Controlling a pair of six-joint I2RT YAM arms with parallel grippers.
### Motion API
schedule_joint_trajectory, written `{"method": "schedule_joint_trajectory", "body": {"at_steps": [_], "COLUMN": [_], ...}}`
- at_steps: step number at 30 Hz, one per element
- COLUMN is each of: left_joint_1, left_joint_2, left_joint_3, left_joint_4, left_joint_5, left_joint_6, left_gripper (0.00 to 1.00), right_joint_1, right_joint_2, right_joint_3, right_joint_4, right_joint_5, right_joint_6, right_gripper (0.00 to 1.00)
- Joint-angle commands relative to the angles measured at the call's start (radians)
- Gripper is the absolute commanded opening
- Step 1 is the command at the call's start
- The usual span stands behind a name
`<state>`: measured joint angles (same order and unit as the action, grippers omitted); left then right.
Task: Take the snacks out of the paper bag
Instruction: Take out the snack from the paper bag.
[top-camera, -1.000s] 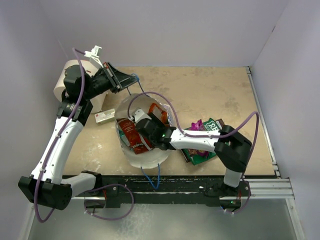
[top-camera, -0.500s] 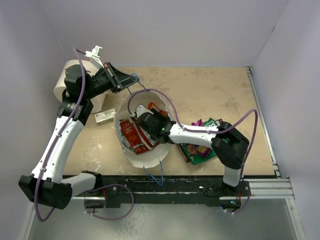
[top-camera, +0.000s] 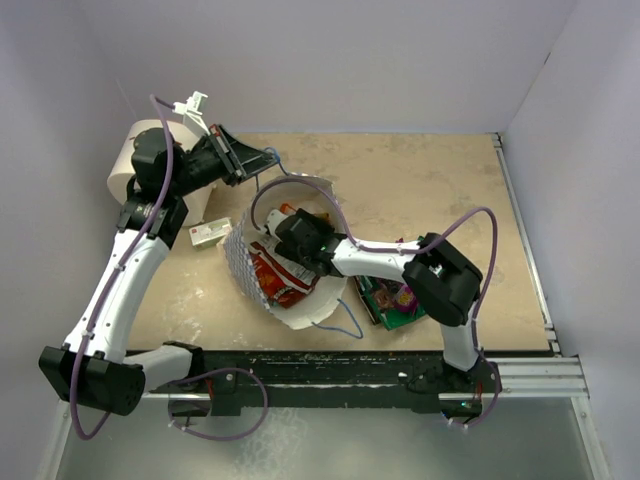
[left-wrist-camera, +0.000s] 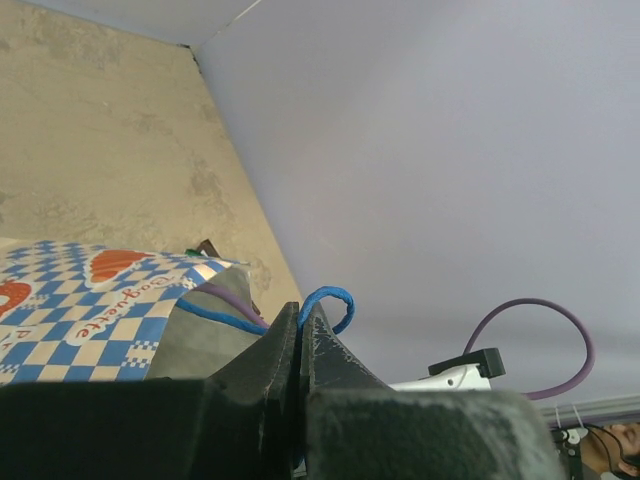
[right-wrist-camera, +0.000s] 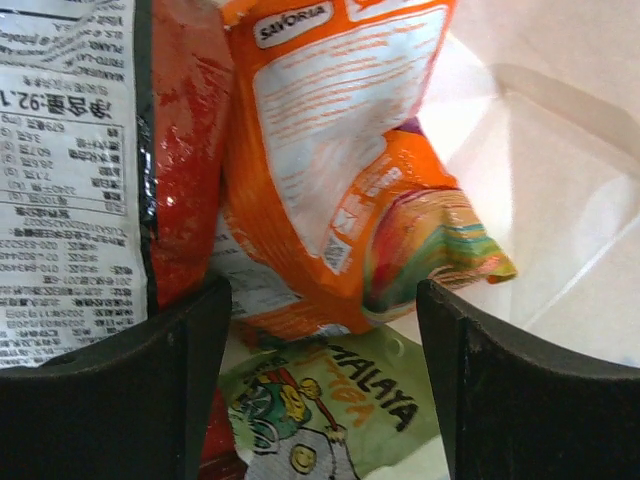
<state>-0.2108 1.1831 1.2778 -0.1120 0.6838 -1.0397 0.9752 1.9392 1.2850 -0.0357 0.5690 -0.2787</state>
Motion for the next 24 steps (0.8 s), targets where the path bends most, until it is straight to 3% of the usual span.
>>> {"method": "schedule_joint_trajectory", "body": {"at_steps": [1,5,7,13,16,18,24], "left_joint_1": [-0.004,-0.004,-0.003,-0.004,-0.004,-0.004,-0.003], "left_joint_2": [0.007,0.012,0.011,0.009,0.009,0.012,0.032], "left_joint_3": [0.026,0.035,0.036,0.037,0.044,0.053,0.071], "left_joint_4": [0.09,0.076,0.062,0.019,-0.003,-0.019,-0.023], "left_joint_5": [0.039,0.039,0.041,0.032,0.023,0.014,0.0], "left_joint_6": [-0.026,-0.026,-0.023,-0.016,-0.006,0.003,0.011], "left_gripper": [0.0,0.0,0.0,0.0,0.0,0.0,0.0], "right_joint_1": [-0.027,-0.038,-0.049,-0.061,-0.061,-0.061,-0.053], "right_joint_2": [0.058,0.107,0.115,0.096,0.045,0.005,-0.183], "right_joint_3": [0.075,0.069,0.061,0.032,-0.001,-0.02,-0.104], "right_joint_4": [0.072,0.14,0.185,0.337,0.382,0.385,0.379], "right_joint_5": [-0.143,-0.119,-0.111,-0.087,-0.098,-0.123,-0.3], "right_joint_6": [-0.024,-0.033,-0.048,-0.123,-0.166,-0.171,-0.13], "right_gripper": [0.78,0.75,0.68,0.22,0.05,0.0,0.0]}}
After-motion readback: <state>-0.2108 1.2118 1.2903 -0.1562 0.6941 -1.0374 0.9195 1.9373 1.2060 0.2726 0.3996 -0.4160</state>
